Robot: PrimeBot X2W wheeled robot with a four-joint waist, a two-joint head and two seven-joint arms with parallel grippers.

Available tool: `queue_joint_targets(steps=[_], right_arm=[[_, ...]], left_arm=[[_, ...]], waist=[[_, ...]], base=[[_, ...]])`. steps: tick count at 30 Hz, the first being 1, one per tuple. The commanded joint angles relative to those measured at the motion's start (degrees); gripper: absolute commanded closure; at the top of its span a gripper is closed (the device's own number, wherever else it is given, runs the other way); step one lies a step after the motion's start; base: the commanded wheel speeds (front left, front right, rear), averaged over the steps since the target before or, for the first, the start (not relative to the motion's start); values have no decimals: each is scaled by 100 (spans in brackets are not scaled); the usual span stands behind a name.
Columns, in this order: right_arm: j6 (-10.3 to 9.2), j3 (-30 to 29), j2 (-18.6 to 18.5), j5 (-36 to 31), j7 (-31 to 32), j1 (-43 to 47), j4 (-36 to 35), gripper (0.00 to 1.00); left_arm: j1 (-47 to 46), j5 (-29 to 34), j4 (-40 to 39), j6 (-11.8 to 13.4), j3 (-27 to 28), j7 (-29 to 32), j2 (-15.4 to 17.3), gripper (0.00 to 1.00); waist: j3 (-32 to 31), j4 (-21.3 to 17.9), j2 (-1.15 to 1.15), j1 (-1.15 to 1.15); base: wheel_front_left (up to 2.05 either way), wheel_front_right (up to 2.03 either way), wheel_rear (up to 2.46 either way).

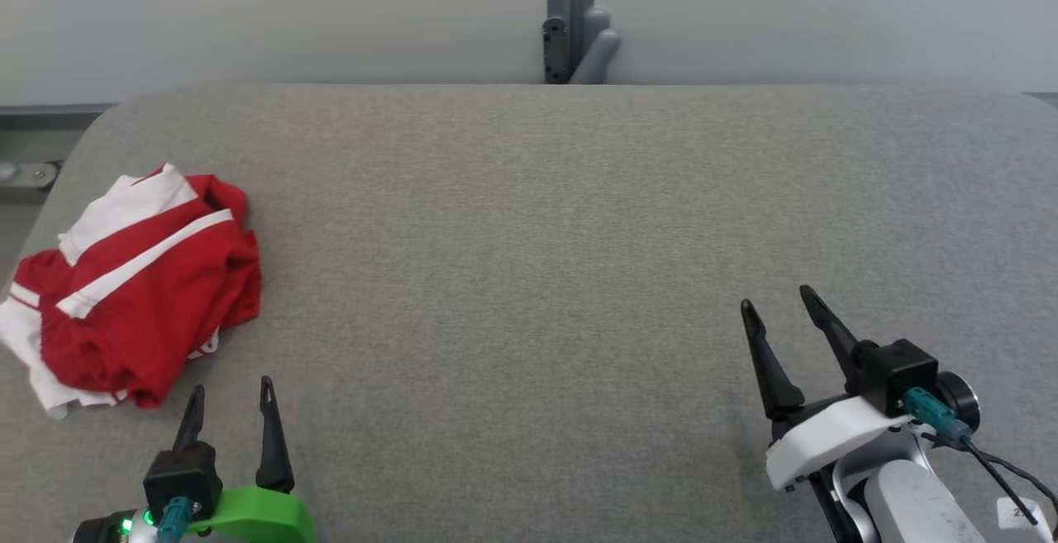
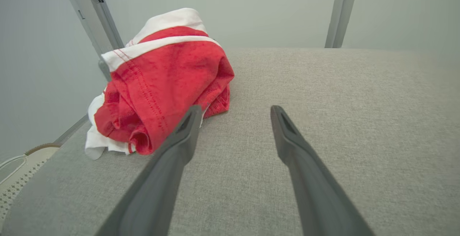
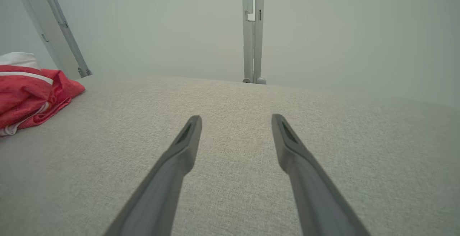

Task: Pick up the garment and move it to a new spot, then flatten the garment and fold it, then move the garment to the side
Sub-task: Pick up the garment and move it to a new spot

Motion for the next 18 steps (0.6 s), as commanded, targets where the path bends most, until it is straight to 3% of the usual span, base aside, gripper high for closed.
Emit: queue_joint_targets(steps=[1, 11, 18], right_arm=[[0, 74, -10, 12, -17, -75, 21, 0], [-1, 740, -37, 172, -17, -284, 184, 0], [-1, 973, -139, 293, -17, -444, 227, 0]], left_arm=[[11, -14, -1, 9, 69, -4, 11, 0], [190, -148, 35, -35, 411, -3, -20, 0], [217, -412, 46, -244, 557, -4, -39, 0]], waist=[[41, 628, 0, 0], [147, 1800, 0, 0], [321, 2135, 0, 0]], base=[[0, 0, 0], [0, 0, 0], [0, 0, 0]])
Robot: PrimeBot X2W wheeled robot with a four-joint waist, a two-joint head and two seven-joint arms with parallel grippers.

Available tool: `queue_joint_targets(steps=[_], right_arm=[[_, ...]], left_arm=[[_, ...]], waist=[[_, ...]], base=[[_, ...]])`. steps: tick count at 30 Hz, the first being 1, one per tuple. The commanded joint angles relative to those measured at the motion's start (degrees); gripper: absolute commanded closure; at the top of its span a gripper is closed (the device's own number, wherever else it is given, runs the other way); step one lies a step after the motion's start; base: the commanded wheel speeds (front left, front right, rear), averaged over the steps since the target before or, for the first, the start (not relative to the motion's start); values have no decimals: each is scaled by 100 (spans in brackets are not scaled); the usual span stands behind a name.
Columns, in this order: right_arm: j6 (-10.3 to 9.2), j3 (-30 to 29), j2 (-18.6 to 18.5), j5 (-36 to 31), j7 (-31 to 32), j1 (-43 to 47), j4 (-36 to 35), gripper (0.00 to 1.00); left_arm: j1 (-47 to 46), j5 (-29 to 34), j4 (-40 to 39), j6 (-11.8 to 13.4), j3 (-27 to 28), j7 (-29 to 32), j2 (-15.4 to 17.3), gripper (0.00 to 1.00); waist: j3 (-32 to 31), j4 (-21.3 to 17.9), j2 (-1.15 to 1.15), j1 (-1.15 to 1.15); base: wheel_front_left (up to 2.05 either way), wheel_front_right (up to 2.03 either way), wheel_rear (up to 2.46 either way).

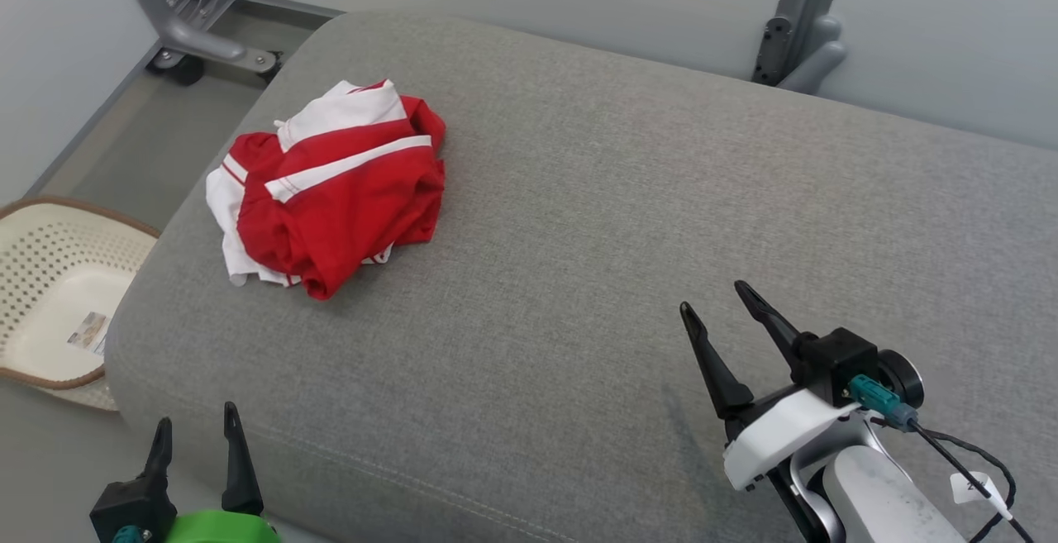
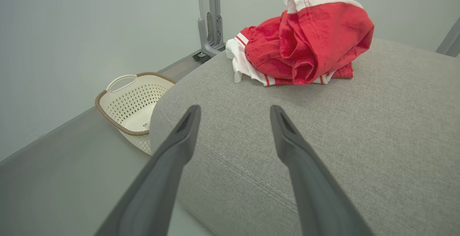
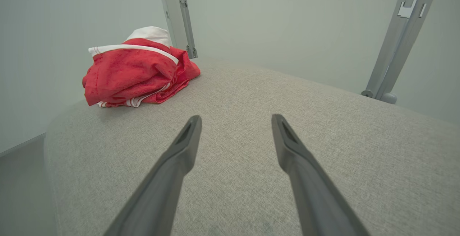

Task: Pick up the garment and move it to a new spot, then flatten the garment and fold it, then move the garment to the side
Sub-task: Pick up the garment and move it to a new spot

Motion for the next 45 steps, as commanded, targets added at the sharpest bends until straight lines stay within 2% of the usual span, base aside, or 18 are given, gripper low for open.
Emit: queue_joint_targets(steps=[1, 6, 10, 13, 16, 20, 24, 31, 35, 41, 42, 44, 45], right_arm=[[-2, 4, -64, 42, -17, -77, 20, 0], [-2, 75, -236, 114, -17, -83, 89, 0], [-2, 50, -399, 146, -17, -175, 61, 0], [-2, 17, -494, 149, -17, -269, -16, 0], [-2, -42, -591, 119, -17, -354, -154, 0], [-2, -89, -659, 115, -17, -443, -310, 0], [-2, -101, -688, 114, -17, -478, -425, 0], [-2, -186, -710, 128, -17, -497, -526, 0], [-2, -251, -745, 140, -17, -488, -550, 0], [-2, -226, -623, 150, -17, -453, -510, 0], [-2, -223, -608, 175, -17, -428, -497, 0], [-2, -227, -597, 195, -17, -404, -469, 0], [-2, -222, -581, 204, -17, -400, -450, 0]], left_arm=[[-44, -123, 7, -50, -14, -3, -12, 0], [-474, -412, 129, -420, 45, -3, -10, 0], [-1126, -318, 267, -594, 134, -3, 266, 0], [-1674, -262, 400, -644, 108, -3, 625, 0], [-2438, -296, 611, -674, -176, -1, 1055, 0], [-3099, -664, 981, -673, -700, -1, 1582, 0], [-3681, -1029, 1601, -675, -1143, 7, 1971, 0], [-4180, -1677, 2282, -675, -1688, 242, 2278, 0], [-4371, -1842, 2703, -667, -1898, 348, 2445, 0], [-4503, -1977, 3533, -610, -1953, 774, 2256, 0], [-4503, -2055, 3638, -617, -1934, 847, 2194, 53], [-4501, -2103, 3810, -634, -1978, 970, 2102, 100], [-4495, -2176, 3899, -640, -1966, 1022, 2056, 100]], waist=[[212, 283, 0, 0], [468, 95, 0, 0], [729, -126, 0, 0], [961, -317, 0, 0], [1235, -552, 0, 0], [1483, -796, 0, 0], [1653, -1033, 0, 0], [1809, -1331, 0, 0], [1884, -1449, 0, 0], [1835, -1577, 0, 0], [1807, -1589, 0, 0], [1771, -1592, 0, 0], [1746, -1592, 0, 0]], base=[[0, 0, 0], [0, 0, 0], [0, 0, 0], [0, 0, 0], [0, 0, 0], [0, 0, 0], [0, 0, 0], [0, 0, 0], [0, 0, 0], [0, 0, 0], [0, 0, 0], [0, 0, 0], [0, 0, 0]])
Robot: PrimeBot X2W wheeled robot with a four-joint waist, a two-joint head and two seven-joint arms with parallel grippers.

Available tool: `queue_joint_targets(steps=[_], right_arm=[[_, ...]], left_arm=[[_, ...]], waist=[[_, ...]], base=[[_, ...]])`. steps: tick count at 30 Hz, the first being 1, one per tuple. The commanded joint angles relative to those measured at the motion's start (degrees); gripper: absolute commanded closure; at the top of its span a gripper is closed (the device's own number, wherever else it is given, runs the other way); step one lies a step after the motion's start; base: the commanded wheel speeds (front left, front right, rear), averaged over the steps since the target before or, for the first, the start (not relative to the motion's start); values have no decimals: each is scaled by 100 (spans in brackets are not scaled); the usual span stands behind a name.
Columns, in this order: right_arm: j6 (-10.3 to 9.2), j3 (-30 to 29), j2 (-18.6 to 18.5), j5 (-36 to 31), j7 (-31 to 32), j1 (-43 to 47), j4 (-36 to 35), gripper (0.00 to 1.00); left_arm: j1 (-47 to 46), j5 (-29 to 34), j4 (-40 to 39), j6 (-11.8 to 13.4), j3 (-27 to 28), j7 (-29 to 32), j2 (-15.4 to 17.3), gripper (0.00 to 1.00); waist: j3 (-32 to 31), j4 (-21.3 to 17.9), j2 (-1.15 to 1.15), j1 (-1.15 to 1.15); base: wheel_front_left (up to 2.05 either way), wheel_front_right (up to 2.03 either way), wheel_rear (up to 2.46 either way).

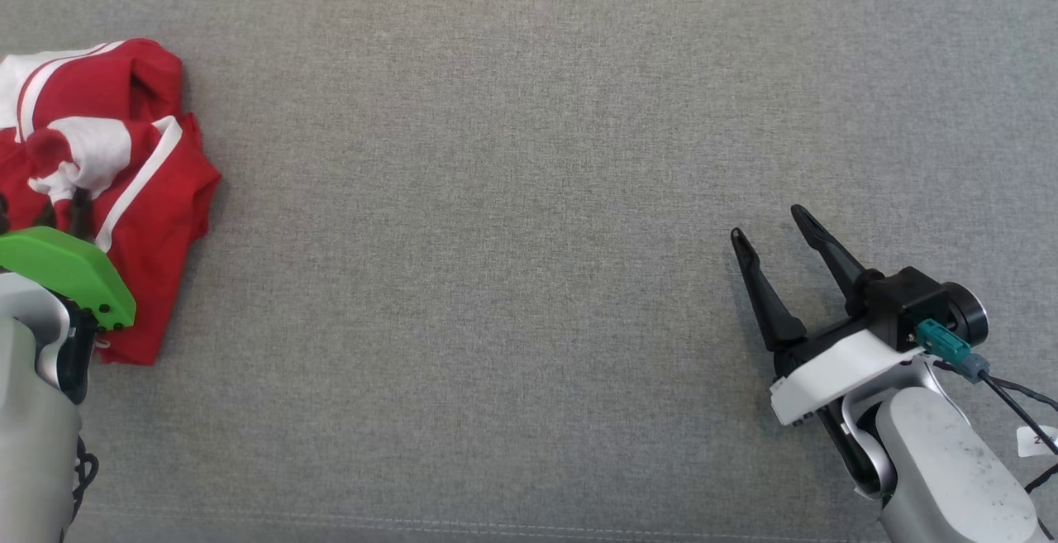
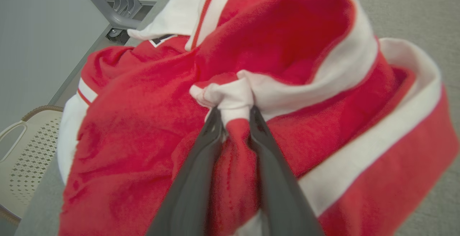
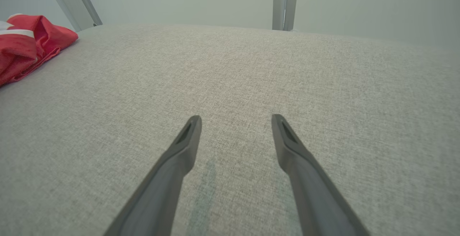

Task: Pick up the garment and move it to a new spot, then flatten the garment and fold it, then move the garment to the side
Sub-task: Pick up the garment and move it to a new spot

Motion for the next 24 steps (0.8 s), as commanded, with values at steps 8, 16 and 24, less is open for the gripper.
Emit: queue_joint_targets(steps=[8, 16, 24], right_arm=[[-2, -48, 155, 129, -17, 43, 70, 0], [-2, -187, 451, 215, -17, 244, 189, 0], [-2, -300, 661, 274, -17, 401, 277, 0]], left_arm=[[-274, 42, -52, -34, -188, -534, 135, 100], [-596, 293, -1133, -44, -658, -937, -5, 100], [-60, -39, -2590, -42, -1269, -1004, -869, 100]], waist=[[-366, -7, 0, 0], [-874, -72, 0, 0], [-1222, -525, 0, 0]], base=[[0, 0, 0], [0, 0, 0], [0, 0, 0]])
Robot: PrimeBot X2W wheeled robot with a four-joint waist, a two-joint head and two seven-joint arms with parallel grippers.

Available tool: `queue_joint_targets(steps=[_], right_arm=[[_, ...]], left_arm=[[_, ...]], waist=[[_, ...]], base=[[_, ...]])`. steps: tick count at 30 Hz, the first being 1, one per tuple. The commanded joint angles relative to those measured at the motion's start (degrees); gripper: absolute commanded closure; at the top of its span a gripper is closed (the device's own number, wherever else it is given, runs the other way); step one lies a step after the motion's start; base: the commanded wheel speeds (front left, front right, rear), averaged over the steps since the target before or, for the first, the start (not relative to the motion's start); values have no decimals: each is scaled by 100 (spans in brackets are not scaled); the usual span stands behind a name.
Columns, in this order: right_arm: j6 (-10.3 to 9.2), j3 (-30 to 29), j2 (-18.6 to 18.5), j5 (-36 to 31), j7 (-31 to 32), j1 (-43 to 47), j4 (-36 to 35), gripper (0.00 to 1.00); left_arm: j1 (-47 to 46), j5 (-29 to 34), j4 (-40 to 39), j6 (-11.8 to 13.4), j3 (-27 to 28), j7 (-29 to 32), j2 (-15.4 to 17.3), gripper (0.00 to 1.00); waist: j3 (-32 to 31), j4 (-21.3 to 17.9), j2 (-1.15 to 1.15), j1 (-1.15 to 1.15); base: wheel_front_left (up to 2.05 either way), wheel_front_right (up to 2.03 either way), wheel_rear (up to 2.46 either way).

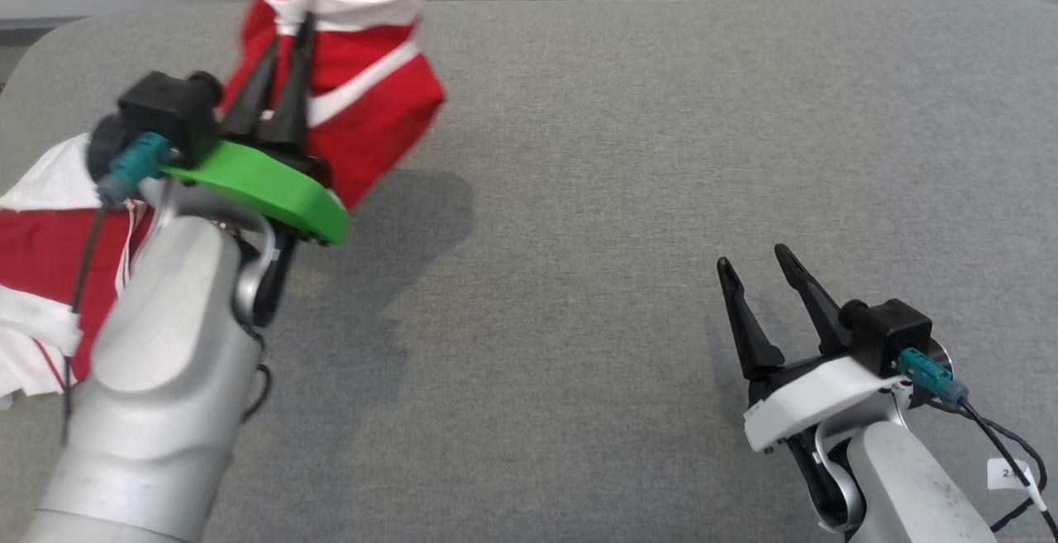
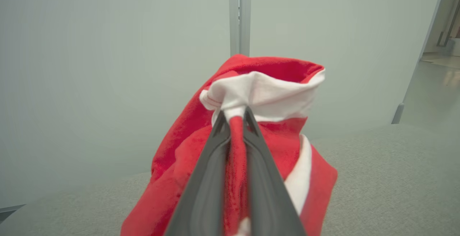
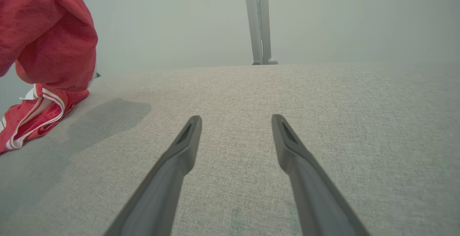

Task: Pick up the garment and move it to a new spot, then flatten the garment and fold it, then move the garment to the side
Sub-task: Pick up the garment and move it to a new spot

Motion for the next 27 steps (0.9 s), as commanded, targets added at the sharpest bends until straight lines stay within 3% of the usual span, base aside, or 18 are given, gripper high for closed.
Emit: queue_joint_targets(steps=[1, 6, 7, 13, 14, 15, 21, 27], right_arm=[[-2, -31, 1, 17, -16, 124, 26, 0], [-2, -95, -2, -3, -15, 212, 103, 0], [-2, -151, -12, -16, -16, 240, 107, 0], [-2, -179, 16, -37, -16, 272, 111, 0], [-2, -172, 23, -22, -15, 267, 114, 0], [-2, -173, 29, -18, -15, 267, 108, 0], [-2, -238, 57, -30, -16, 282, 41, 0], [-2, -350, 124, -134, -16, 381, -91, 0]], left_arm=[[130, -79, -108, -14, -26, -25, -121, 100], [600, -191, -672, -14, -302, -25, -775, 100], [738, -135, -686, -14, -583, -19, -943, 100], [1009, 100, -95, 9, -551, -18, -1136, 100], [1043, 198, 35, 30, -500, -20, -1130, 74], [1094, 231, 214, 89, -406, -20, -1137, 2], [1527, 554, 668, 292, 223, -20, -992, 0], [2538, 1033, -304, 520, 1413, -20, -883, 0]], waist=[[-178, -271, 0, 0], [-199, -681, 0, 0], [-179, -865, 0, 0], [-89, -1315, 0, 0], [-87, -1373, 0, 0], [-88, -1413, 0, 0], [-188, -1468, 0, 0], [-419, -1209, 0, 0]], base=[[0, 0, 0], [0, 0, 0], [0, 0, 0], [0, 0, 0], [0, 0, 0], [0, 0, 0], [0, 0, 0], [0, 0, 0]])
